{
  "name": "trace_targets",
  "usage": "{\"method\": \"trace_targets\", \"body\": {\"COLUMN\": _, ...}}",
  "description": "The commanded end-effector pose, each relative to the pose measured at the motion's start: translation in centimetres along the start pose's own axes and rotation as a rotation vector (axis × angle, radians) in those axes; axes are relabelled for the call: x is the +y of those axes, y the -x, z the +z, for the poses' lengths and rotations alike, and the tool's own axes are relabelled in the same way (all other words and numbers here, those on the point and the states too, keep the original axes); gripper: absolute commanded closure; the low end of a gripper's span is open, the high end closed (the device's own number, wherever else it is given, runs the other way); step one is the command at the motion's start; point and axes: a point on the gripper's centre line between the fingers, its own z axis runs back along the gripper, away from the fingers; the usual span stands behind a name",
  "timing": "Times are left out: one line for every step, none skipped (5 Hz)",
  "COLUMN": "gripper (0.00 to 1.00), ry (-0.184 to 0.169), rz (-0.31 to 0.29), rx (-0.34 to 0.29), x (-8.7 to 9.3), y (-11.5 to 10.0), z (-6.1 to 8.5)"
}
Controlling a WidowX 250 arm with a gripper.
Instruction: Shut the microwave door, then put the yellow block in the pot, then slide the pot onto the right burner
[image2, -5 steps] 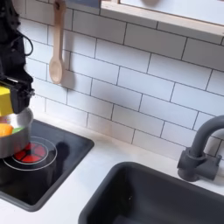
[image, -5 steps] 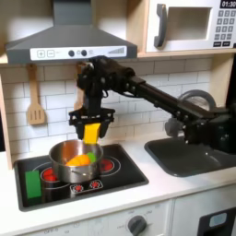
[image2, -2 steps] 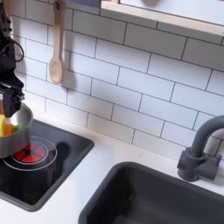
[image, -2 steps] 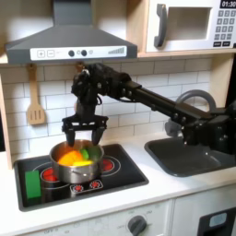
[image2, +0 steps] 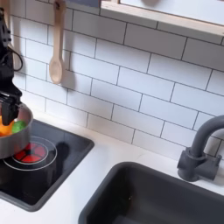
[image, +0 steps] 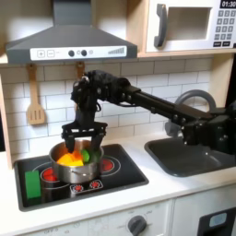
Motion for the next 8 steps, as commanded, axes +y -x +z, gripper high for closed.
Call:
{"method": "trace_targets", "body": {"gripper": 0.00, "ry": 0.015, "rz": 0.031, "rx": 0.029, "x": 0.0, "y": 0.2, "z": -1.2}}
{"method": "trace_targets", "body": {"gripper": 0.00, "ry": 0.019, "rz": 0.036, "rx": 0.035, "x": -0.4, "y": 0.3, "z": -1.2}}
{"method": "trace_targets", "body": {"gripper": 0.00, "ry": 0.024, "rz": 0.055, "rx": 0.061, "x": -0.3, "y": 0.5, "z": -2.0}}
{"method": "trace_targets", "body": {"gripper": 0.00, "ry": 0.031, "rz": 0.057, "rx": 0.072, "x": -0.3, "y": 0.4, "z": -2.5}}
{"method": "trace_targets", "body": {"gripper": 0.00, "ry": 0.048, "rz": 0.058, "rx": 0.084, "x": -0.6, "y": 0.6, "z": -2.7}}
{"method": "trace_targets", "body": {"gripper": 0.00, "ry": 0.076, "rz": 0.029, "rx": 0.092, "x": -1.4, "y": 0.8, "z": -2.8}}
{"method": "trace_targets", "body": {"gripper": 0.00, "ry": 0.097, "rz": -0.010, "rx": 0.079, "x": -2.6, "y": 0.7, "z": -2.5}}
{"method": "trace_targets", "body": {"gripper": 0.00, "ry": 0.096, "rz": -0.032, "rx": 0.076, "x": -3.1, "y": 1.0, "z": -2.1}}
